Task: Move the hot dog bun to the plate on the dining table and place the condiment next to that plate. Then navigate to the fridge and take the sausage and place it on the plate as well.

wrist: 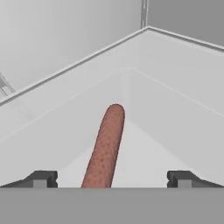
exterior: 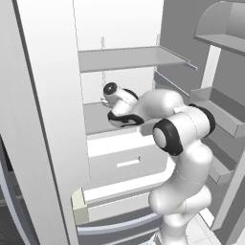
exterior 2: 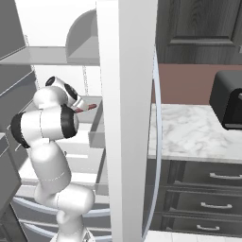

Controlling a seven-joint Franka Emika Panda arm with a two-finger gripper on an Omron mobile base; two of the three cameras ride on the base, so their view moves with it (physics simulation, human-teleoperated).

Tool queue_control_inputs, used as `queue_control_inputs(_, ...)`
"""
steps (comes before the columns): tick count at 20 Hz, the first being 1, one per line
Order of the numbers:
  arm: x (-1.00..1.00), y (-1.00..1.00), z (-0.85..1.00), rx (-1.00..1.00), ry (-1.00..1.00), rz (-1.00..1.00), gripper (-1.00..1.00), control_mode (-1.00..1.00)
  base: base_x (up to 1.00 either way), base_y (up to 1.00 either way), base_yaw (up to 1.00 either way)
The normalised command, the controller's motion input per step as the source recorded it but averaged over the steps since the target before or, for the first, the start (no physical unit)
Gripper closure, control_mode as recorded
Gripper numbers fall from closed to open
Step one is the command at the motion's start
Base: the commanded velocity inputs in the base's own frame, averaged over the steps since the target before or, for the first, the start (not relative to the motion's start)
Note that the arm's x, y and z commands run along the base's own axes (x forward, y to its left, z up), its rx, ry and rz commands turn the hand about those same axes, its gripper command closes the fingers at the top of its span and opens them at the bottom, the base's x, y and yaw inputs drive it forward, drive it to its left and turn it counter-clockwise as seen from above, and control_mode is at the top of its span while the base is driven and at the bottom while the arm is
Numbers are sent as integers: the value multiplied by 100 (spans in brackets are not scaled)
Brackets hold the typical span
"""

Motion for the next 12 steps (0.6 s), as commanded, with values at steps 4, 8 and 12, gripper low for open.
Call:
queue_control_inputs(4,12,0,-19,4,1,-6,-100,-100,0,0,0)
queue_control_inputs(8,2,0,-26,3,0,-6,-100,-100,0,0,0)
queue_control_inputs(12,7,0,-24,3,0,-7,-100,-100,0,0,0)
